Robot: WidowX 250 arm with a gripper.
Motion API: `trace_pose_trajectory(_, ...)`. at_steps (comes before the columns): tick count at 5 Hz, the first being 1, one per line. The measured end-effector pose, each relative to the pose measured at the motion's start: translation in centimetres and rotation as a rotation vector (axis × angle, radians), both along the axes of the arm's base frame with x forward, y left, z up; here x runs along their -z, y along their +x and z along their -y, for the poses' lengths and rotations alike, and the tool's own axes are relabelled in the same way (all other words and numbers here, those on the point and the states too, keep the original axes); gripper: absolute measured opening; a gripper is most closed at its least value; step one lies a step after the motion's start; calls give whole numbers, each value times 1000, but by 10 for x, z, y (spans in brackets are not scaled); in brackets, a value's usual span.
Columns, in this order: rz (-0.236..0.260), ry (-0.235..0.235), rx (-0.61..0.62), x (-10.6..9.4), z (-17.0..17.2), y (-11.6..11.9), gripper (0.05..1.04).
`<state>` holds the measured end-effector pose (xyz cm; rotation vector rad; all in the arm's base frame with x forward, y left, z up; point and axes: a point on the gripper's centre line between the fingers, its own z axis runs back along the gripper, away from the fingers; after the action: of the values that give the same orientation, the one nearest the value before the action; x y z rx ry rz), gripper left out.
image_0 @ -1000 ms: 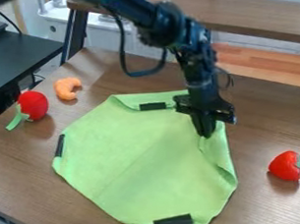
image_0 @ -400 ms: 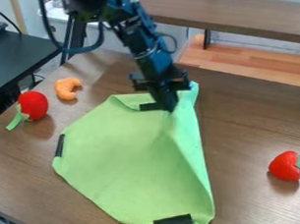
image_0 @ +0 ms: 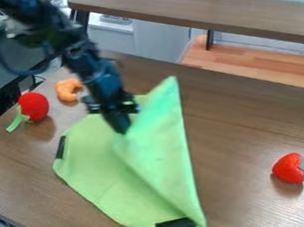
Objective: Fold the cloth from top right to bottom left
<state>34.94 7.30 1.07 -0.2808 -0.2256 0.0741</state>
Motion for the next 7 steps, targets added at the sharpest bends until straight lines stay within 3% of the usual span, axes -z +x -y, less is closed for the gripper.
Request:
trace_pose_trajectory(2, 46, -72, -48, -33, -46, -39, 50)
trace_pose_trajectory(3, 28, -68, -94, -42, -62, -52, 65)
trace_pose_trajectory(4, -21, -19, -170, -37, -74, -59, 197)
trace_pose_trajectory(5, -55, 30, -200, -34, -83, -64, 446)
trace_pose_trajectory(6, -39, 77, -183, -29, -87, -65, 758)
trace_pose_trajectory(7, -78, 192, -125, -25, -88, -65, 994)
